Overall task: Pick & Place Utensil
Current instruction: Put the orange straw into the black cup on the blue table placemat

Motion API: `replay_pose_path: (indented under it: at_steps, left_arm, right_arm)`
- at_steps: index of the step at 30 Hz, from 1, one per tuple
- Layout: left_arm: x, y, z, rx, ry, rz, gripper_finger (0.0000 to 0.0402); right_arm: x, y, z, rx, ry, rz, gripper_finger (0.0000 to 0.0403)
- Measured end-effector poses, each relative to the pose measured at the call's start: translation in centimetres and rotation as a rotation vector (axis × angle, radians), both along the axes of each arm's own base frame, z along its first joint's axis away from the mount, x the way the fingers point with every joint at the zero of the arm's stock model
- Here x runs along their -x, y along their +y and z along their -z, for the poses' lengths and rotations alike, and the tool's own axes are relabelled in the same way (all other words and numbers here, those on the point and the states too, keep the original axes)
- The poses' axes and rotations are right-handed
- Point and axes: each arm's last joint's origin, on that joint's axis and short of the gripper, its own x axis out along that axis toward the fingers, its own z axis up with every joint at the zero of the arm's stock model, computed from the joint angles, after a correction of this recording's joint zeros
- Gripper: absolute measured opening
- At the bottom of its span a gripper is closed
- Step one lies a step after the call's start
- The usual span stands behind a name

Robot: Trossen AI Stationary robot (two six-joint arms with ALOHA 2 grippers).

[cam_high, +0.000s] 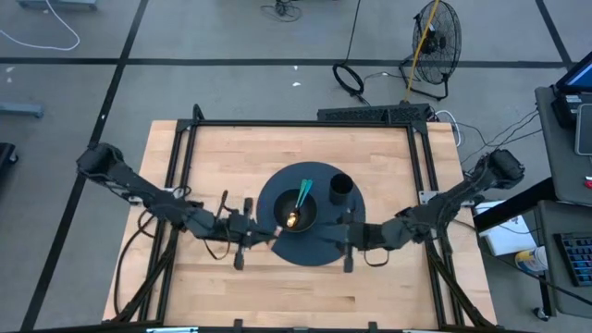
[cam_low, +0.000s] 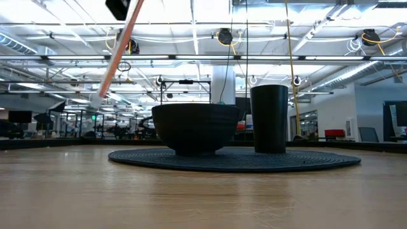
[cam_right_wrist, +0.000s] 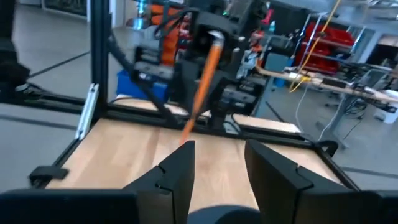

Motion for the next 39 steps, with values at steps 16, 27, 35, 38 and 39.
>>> replay_pose_path:
  at_steps: [16,27,35,38,39]
  left_arm:
    - [-1.7,-1.3,1.1,-0.046,-0.146,0.047,0.0000]
    - [-1.7,-1.3,0.8,-0.074,-0.171,0.042,0.0000]
    - [-2.3,-0.6,1.1,-0.080,-0.173,0.014,0.0000]
    - [-3.1,-0.4,1.0,-0.072,-0.180,0.012,0.0000]
    - [-3.3,-0.3,1.1,-0.082,-0.169,0.022,0.0000]
  right_arm:
    - [-3.9,-2.0,1.6,-0.105,-0.098,-0.154,0.0134]
    - [-5.1,-3.3,1.8,-0.159,-0.157,-0.249,0.0134]
    - [-5.1,-3.3,1.7,-0.163,-0.171,-0.284,0.0134]
    - [-5.1,-3.2,1.7,-0.162,-0.163,-0.302,0.0134]
    - [-5.1,-3.2,1.7,-0.162,-0.163,-0.302,0.0134]
